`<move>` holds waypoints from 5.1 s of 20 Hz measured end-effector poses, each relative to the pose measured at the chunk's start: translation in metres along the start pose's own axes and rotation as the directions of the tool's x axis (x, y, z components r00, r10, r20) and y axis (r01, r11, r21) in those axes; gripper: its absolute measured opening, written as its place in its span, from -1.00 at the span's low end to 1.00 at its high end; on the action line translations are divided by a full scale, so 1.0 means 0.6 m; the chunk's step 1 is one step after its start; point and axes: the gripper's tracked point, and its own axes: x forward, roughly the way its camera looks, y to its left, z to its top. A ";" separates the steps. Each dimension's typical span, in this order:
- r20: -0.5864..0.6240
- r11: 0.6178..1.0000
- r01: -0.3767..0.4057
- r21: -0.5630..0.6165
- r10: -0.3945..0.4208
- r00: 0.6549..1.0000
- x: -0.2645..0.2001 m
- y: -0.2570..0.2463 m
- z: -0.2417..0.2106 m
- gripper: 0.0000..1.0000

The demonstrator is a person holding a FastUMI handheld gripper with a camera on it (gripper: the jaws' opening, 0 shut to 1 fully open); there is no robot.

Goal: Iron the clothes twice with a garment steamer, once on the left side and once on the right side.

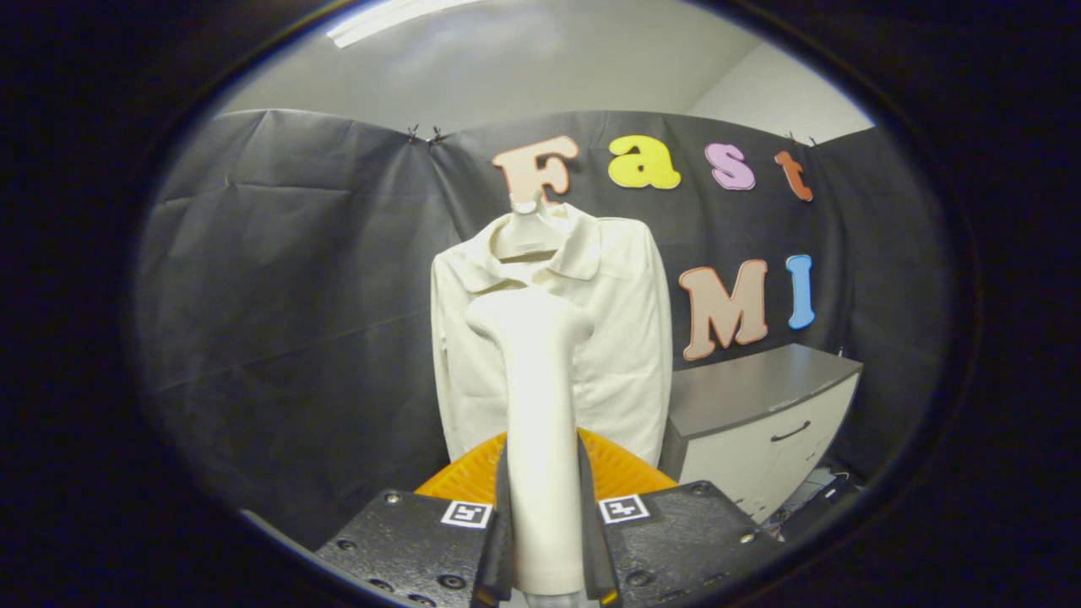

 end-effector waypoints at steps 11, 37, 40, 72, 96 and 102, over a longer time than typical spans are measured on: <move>-0.007 0.996 -0.084 0.003 0.084 0.996 0.121 0.121 -0.016 -0.37; -0.170 0.999 0.045 -0.026 -0.049 0.984 0.391 0.098 -0.263 -0.37; -0.239 0.999 0.049 -0.004 -0.048 0.970 0.391 0.097 -0.319 -0.37; -0.463 0.987 0.059 0.148 0.016 0.886 0.257 0.095 -0.502 -0.36; -0.093 0.995 0.070 0.066 -0.064 0.994 0.156 -0.044 -0.048 -0.37; -0.075 0.998 0.037 0.054 -0.033 0.997 0.250 -0.085 -0.033 -0.37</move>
